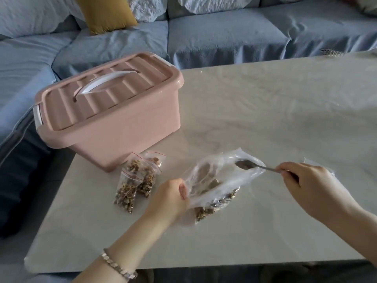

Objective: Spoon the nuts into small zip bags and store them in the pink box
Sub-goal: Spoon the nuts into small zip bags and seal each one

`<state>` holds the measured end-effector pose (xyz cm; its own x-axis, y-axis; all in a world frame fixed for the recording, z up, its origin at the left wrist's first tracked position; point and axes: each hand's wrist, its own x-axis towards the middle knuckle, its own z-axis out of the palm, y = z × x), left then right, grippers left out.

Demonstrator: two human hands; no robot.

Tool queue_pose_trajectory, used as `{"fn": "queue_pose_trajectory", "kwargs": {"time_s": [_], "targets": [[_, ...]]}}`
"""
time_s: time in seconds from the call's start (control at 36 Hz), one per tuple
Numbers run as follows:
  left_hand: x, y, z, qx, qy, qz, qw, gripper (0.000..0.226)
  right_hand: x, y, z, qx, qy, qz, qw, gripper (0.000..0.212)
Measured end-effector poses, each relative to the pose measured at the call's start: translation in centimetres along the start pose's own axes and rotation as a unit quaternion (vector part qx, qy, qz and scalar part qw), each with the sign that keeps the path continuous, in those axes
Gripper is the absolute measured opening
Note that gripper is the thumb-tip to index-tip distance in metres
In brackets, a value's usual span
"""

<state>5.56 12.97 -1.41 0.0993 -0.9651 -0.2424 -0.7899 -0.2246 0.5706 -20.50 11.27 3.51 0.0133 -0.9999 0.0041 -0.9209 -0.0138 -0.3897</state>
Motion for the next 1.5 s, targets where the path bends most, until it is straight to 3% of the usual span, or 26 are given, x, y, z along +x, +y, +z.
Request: {"fn": "queue_pose_trajectory", "kwargs": {"time_s": [0.08, 0.19, 0.31, 0.44, 0.58, 0.72, 0.81, 0.92, 1.0, 1.11, 1.31, 1.42, 1.5], "targets": [[1.1, -0.3, -0.7, 0.057, -0.004, 0.051, 0.997, 0.036, -0.4, -0.1, -0.4, -0.027, -0.033, 0.023, 0.999, 0.022], [3.9, -0.3, -2.0, 0.081, 0.075, 0.139, 0.984, 0.044, -1.5, -0.2, -1.1, -0.041, -0.080, 0.046, 0.995, 0.023], [5.5, -0.1, -2.6, 0.061, 0.128, 0.152, 0.978, 0.033, -2.2, -0.4, -1.6, -0.021, -0.130, 0.037, 0.991, 0.019], [3.3, 0.6, -1.4, 0.019, 0.200, 0.126, 0.971, 0.031, -2.7, -0.7, -1.8, 0.067, -0.050, -0.018, 0.996, 0.024], [-0.3, 1.9, -1.5, -0.032, 0.348, 0.248, 0.904, 0.017, -2.2, -1.7, -1.9, 0.132, 0.008, -0.082, 0.988, 0.021], [-0.8, 3.0, -1.1, -0.035, 0.254, 0.299, 0.919, 0.019, -1.3, -2.6, -1.8, 0.126, 0.036, -0.123, 0.984, 0.019], [0.5, 3.4, -0.1, -0.020, 0.224, 0.232, 0.946, 0.026, -0.8, -2.9, -1.6, 0.108, 0.043, -0.127, 0.985, 0.018], [1.2, 3.6, 1.1, 0.108, 0.134, 0.115, 0.978, 0.038, 0.1, -3.0, -1.2, 0.081, 0.020, -0.096, 0.992, 0.019], [0.9, 2.9, 1.5, 0.164, 0.108, 0.100, 0.975, 0.030, 1.0, -2.6, -0.5, 0.050, -0.016, -0.066, 0.996, 0.020], [0.6, 1.2, 1.8, 0.134, 0.023, 0.135, 0.981, 0.039, 1.9, -1.7, 0.4, 0.030, -0.006, -0.033, 0.999, 0.021], [0.7, 0.1, 1.6, 0.144, 0.017, 0.136, 0.980, 0.034, 2.9, -0.4, 1.4, 0.035, -0.008, 0.043, 0.998, 0.023], [0.6, -0.5, 1.4, 0.117, 0.051, 0.145, 0.981, 0.025, 1.9, -0.5, 0.7, 0.054, -0.011, 0.024, 0.998, 0.020], [0.5, -1.1, 1.6, 0.086, 0.075, 0.172, 0.979, 0.036, 1.0, -0.8, 0.1, 0.122, -0.017, 0.000, 0.992, 0.018]]}}
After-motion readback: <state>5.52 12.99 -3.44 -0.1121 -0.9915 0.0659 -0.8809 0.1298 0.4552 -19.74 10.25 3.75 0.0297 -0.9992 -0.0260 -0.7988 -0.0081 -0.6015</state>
